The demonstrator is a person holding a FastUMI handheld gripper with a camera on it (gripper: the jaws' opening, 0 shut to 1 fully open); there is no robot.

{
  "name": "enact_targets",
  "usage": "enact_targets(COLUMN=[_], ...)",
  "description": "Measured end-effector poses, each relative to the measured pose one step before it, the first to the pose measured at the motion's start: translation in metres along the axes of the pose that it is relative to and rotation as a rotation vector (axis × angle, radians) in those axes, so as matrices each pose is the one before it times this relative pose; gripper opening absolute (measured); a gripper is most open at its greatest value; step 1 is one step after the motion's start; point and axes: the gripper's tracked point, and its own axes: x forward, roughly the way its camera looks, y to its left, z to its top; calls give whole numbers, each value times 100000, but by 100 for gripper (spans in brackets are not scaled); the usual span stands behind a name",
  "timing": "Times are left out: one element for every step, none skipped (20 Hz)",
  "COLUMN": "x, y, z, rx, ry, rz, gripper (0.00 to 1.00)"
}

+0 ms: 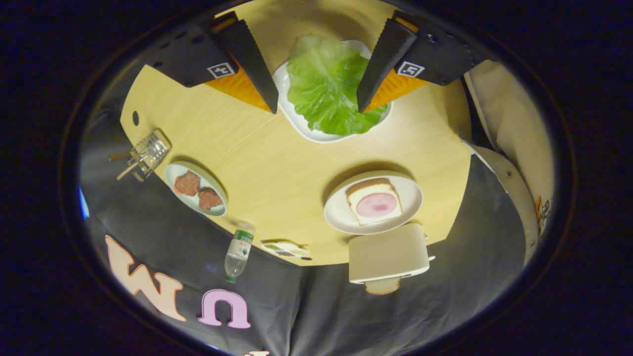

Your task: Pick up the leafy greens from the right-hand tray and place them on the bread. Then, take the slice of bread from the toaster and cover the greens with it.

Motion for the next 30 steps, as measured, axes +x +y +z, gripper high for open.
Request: enact_targets(x=[291, 270, 281, 285, 290, 197, 168, 133, 131, 42, 185, -134, 6, 76, 53, 32, 32, -11, -32, 145, -121, 108, 271, -549, 38, 149, -54, -287, -203, -382], y=[281, 252, 238, 179, 51, 95, 0, 169, 110, 196, -23, 153, -25, 1, -35, 125, -8, 40, 103, -127, -98, 135, -42, -21, 76, 148, 34, 103, -59, 21], z=[-534, -639, -469, -506, -378, -379, -197, -392, -91, -344, 39, 79, 99, -34, 176, -57, 40, -11, 127, 150, 156, -157, -152, 287, 98, -140, 19, 87, 251, 254], rx=[494, 449, 315, 345, 390, 482, 451, 525, 532, 757, 875, 419, 403, 80, 517, 771, 423, 138, 117, -801, -890, -28, 86, -497, 369, 64, -310, 65, 72, 191], ry=[1537, 1886, 1502, 1505, 1424, 1179, 832, 879, 610, 1223, -381, 316, -64, 138, -324, 324, 287, 593, 254, -906, 229, 126, -96, -59, 428, 501, 319, 13, -157, -599], rz=[1050, 1008, 987, 742, 267, 109, -84, 11, 65, 694, 245, -110, -40, -200, -254, -179, -264, -280, 380, -1307, -706, -314, -825, -385, 49, -90, -677, -54, -939, -390], gripper=[100, 100, 100, 100, 100, 100, 100, 100, 100, 99, 95, 92, 88, 85, 81, 78, 74, 71, 67, 55, 42, 30, 17, 6, 6, 5, 6, 6, 6, 6])
